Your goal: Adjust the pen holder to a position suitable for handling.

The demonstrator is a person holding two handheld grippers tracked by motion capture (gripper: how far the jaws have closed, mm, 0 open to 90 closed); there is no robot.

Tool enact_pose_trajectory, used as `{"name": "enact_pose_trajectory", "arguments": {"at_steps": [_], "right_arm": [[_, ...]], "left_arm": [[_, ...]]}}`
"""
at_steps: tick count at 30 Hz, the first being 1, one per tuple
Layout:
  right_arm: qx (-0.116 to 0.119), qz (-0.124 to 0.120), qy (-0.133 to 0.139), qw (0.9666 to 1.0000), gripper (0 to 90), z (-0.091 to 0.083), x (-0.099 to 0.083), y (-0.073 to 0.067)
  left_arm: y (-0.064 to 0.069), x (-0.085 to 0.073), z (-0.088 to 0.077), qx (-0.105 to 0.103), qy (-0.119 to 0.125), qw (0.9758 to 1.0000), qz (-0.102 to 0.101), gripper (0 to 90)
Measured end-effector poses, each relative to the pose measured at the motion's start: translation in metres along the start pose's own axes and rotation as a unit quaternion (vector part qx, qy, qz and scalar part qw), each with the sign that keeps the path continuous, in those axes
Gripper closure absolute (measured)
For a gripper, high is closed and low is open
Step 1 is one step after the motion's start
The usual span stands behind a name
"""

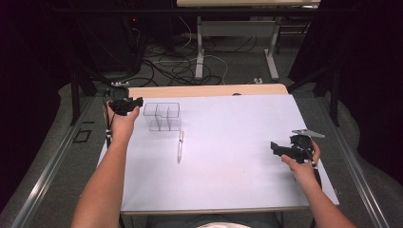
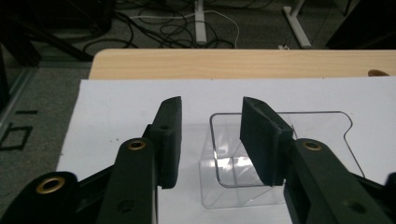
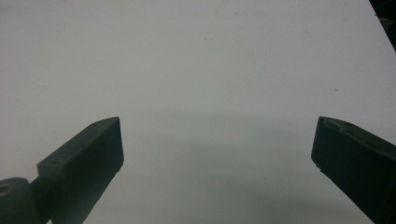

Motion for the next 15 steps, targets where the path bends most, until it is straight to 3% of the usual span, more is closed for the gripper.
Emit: {"name": "enact_pose_trajectory", "arguments": {"at_steps": [15], "right_arm": [[0.003,-0.004,-0.008,1.0,2.0,0.002,-0.003,-0.002]], "left_arm": [[0.009,-0.009,0.027,-0.005,-0.051,0.9987,0.007,70.7]]}}
Point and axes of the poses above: each handheld gripper's, and its own axes: z roughly forward along the jaws, x roughly out of its top, y roughly to its right, the point moved 4 cm from there along z, roughly forward along the jaws, and after that the axes turned 15 degrees about x, right-handed, at the moved point
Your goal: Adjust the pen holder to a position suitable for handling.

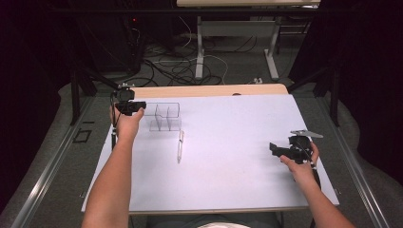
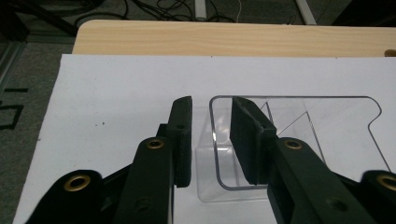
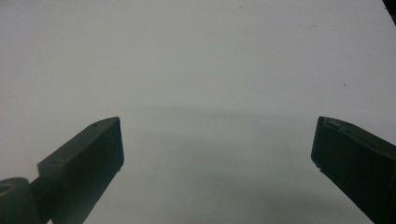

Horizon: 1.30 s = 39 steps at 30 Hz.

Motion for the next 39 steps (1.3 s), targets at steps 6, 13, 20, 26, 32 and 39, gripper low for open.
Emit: {"name": "enact_pose_trajectory", "arguments": {"at_steps": [6,13,20,26,32,39], "right_arm": [[0.003,0.001,0.0,1.0,2.9,0.0,0.0,-0.001],[0.004,0.002,-0.004,1.0,3.8,0.002,-0.001,-0.002],[0.007,-0.004,-0.008,0.9999,4.3,0.003,-0.002,-0.002],[0.007,-0.004,-0.01,0.9999,4.9,0.004,-0.002,-0.002],[0.007,-0.003,-0.011,0.9999,5.3,0.005,-0.002,-0.002],[0.008,-0.002,-0.012,0.9999,5.7,0.005,-0.003,-0.002]], "left_arm": [[0.003,-0.002,0.006,0.003,-0.013,0.9998,0.015,75.5],[0.008,-0.006,0.014,0.008,-0.032,0.9992,0.022,79.9],[0.01,-0.008,0.018,0.009,-0.049,0.9986,0.02,82.1],[0.012,-0.012,0.021,0.024,-0.062,0.9976,0.019,87.1],[0.014,-0.012,0.02,0.029,-0.063,0.9975,0.015,88.4],[0.014,-0.012,0.02,0.035,-0.063,0.9973,0.014,88.7]]}}
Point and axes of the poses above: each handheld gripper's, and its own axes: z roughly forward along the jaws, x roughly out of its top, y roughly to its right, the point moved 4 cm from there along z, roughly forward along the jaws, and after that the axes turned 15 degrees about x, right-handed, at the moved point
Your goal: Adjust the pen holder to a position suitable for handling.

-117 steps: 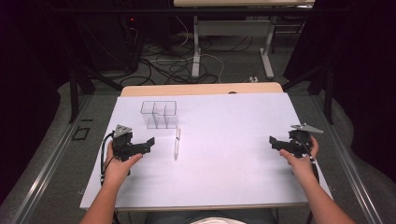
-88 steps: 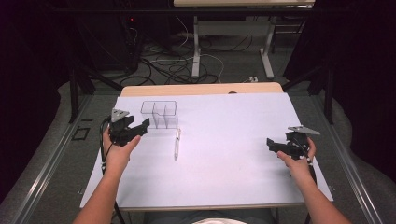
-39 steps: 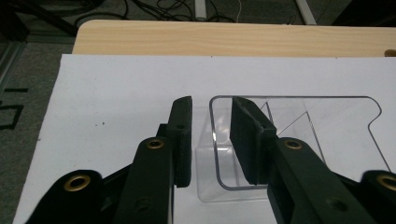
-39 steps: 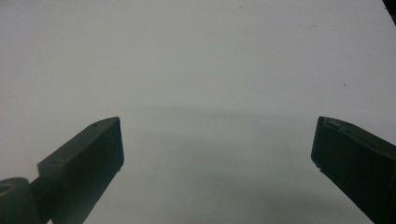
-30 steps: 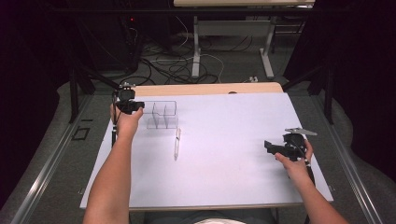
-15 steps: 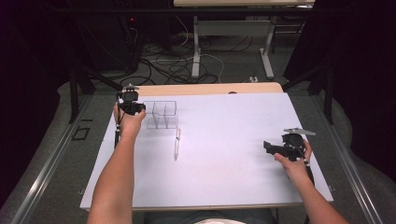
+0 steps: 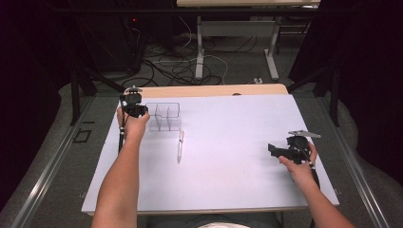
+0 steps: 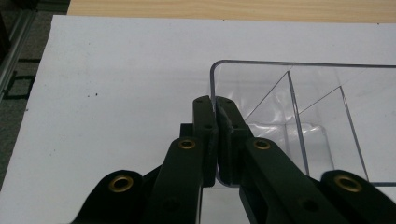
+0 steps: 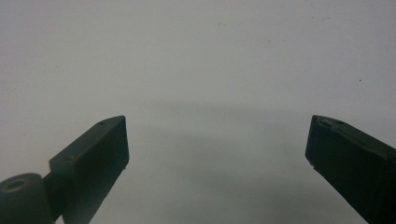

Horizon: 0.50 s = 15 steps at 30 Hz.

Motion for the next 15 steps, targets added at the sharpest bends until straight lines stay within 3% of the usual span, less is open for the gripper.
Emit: {"name": "enact_pose_trajectory", "arguments": {"at_steps": [6,15], "right_arm": [[0.0,0.0,0.0,1.0,5.8,0.0,0.0,0.0],[0.0,-0.002,-0.003,1.0,6.0,0.0,-0.001,0.0]], "left_arm": [[-0.002,-0.002,-0.001,-0.001,-0.004,0.9999,-0.016,88.9],[-0.013,-0.005,-0.009,0.005,-0.002,0.9999,-0.009,88.8]]}}
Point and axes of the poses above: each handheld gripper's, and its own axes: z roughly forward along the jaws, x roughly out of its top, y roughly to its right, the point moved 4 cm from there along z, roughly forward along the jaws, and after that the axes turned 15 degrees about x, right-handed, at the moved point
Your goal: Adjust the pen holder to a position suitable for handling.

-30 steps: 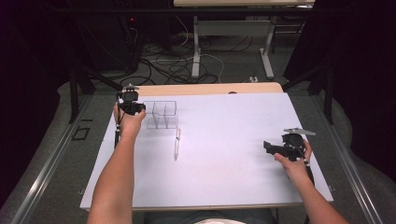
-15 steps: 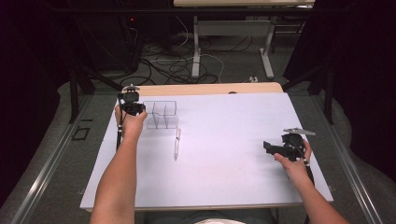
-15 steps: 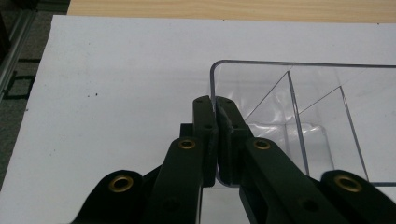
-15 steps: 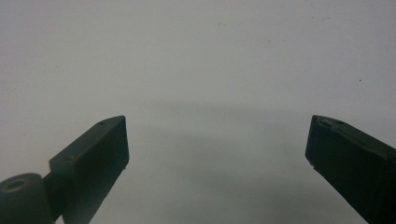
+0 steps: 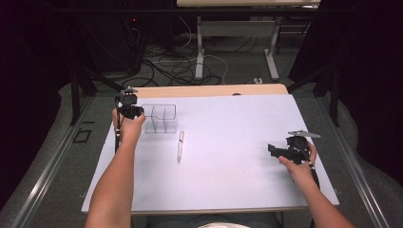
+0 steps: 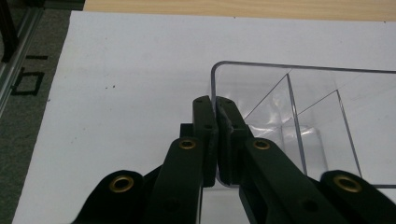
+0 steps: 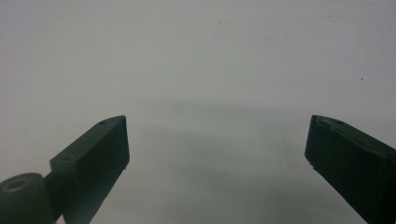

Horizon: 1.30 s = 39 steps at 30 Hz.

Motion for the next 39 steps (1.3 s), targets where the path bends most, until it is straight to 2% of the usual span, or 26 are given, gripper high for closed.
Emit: {"name": "enact_pose_trajectory", "arguments": {"at_steps": [3,12,17,21,30,34,37,39], "right_arm": [[0.0,0.0,0.0,1.0,6.0,0.0,0.0,0.0],[0.0,0.001,0.001,1.0,6.0,0.0,0.0,-0.001],[-0.001,-0.001,-0.001,1.0,6.1,0.0,-0.001,-0.001],[-0.001,0.0,0.0,1.0,6.1,0.0,-0.001,-0.002],[-0.001,0.001,-0.002,1.0,6.2,0.0,-0.001,-0.003],[0.0,0.0,-0.002,1.0,6.3,0.0,-0.002,-0.003],[0.001,0.002,-0.004,1.0,6.3,0.0,-0.002,-0.003],[0.001,-0.001,-0.005,1.0,6.3,0.001,-0.002,-0.003]], "left_arm": [[-0.006,-0.004,-0.004,-0.006,-0.002,0.9999,-0.01,88.9],[-0.021,-0.019,-0.019,-0.016,0.006,0.9996,-0.021,88.8],[-0.024,-0.028,-0.028,-0.012,0.011,0.9999,-0.003,88.8],[-0.026,-0.036,-0.034,-0.013,0.013,0.9998,0.002,88.6],[-0.037,-0.059,-0.045,-0.032,0.006,0.9992,-0.024,88.3],[-0.042,-0.071,-0.05,-0.023,0.008,0.9995,-0.02,88.2],[-0.045,-0.079,-0.052,-0.015,0.009,0.9995,-0.024,88.1],[-0.046,-0.082,-0.054,-0.018,0.005,0.9993,-0.031,88.0]]}}
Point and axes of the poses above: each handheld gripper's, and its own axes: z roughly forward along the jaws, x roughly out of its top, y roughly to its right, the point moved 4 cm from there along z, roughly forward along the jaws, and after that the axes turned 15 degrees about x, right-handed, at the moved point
